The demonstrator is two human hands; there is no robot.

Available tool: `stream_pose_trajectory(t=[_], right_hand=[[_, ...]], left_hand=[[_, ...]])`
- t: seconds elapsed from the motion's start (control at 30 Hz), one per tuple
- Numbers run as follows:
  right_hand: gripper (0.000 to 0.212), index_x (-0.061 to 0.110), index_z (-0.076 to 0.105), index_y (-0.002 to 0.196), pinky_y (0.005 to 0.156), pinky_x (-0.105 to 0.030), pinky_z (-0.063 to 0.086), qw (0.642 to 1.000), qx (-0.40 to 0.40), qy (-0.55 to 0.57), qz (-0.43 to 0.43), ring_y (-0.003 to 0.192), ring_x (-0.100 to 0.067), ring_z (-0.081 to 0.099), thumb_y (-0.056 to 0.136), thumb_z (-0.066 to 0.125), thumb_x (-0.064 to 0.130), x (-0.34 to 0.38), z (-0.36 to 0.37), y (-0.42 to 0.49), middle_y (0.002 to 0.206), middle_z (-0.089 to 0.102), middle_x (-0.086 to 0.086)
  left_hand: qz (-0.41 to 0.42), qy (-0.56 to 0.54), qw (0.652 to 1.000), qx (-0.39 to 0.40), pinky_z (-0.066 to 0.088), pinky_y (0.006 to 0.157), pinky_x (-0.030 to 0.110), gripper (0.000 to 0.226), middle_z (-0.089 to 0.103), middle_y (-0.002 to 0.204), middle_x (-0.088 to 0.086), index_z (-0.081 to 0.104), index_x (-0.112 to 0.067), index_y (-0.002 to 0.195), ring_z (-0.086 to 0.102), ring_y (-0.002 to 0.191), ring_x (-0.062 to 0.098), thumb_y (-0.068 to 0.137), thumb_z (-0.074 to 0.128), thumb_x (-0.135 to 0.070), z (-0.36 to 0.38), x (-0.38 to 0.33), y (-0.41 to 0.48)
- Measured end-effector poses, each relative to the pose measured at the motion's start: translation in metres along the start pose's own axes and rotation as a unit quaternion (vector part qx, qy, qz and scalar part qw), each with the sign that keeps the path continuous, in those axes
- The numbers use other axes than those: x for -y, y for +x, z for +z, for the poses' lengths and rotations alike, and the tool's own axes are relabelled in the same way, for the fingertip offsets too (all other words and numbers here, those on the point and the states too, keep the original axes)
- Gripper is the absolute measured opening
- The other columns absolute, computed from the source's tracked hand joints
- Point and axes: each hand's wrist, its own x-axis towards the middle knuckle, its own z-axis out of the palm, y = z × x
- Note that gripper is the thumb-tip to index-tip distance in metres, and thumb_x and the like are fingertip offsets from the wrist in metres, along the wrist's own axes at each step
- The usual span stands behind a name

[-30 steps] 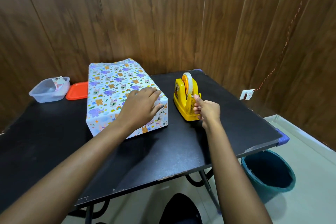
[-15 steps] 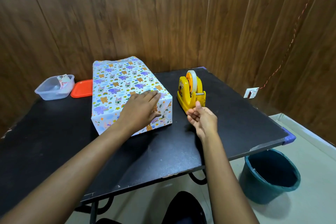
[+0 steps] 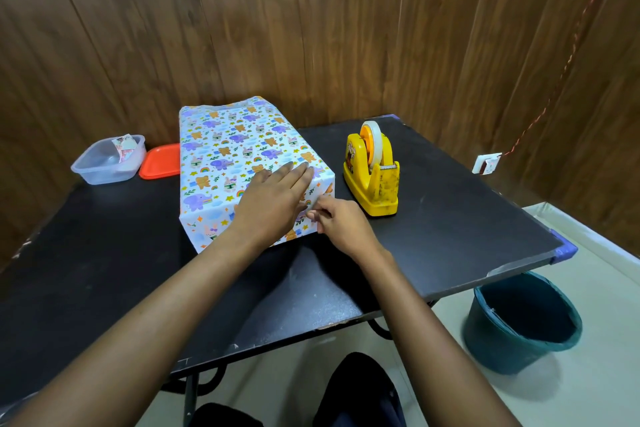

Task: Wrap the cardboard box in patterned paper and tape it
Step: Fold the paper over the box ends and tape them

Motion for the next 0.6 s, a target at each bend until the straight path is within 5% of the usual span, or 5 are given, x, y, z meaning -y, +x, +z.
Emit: stream_pose_trajectory(t=[0.37, 0.6], right_hand=[[0.020, 0.003, 0.068, 0.091, 0.072, -0.035, 0.050, 0.987, -0.111, 0.039, 0.109, 0.082, -0.031, 0.064, 0.090, 0.058, 0.021, 0.002, 0.023, 0.005, 0.085, 0.070, -0.016], [0.055, 0.011, 0.055, 0.073, 0.065, -0.033, 0.047, 0.970, -0.096, 0.001, 0.224, 0.075, -0.026, 0.064, 0.069, 0.069, 0.064, -0.020, 0.012, 0.012, 0.074, 0.069, -0.012]], left_hand=[[0.022, 0.006, 0.997, -0.068, 0.051, 0.079, 0.045, 0.056, 0.063, 0.123, 0.011, 0.060, -0.005, 0.123, 0.062, 0.109, 0.031, 0.073, 0.077, -0.024, 0.007, 0.002, -0.001], [0.021, 0.024, 0.997, -0.069, 0.051, 0.078, 0.041, 0.056, 0.064, 0.121, 0.009, 0.060, -0.007, 0.122, 0.063, 0.108, 0.029, 0.084, 0.044, -0.045, 0.007, 0.003, 0.000]])
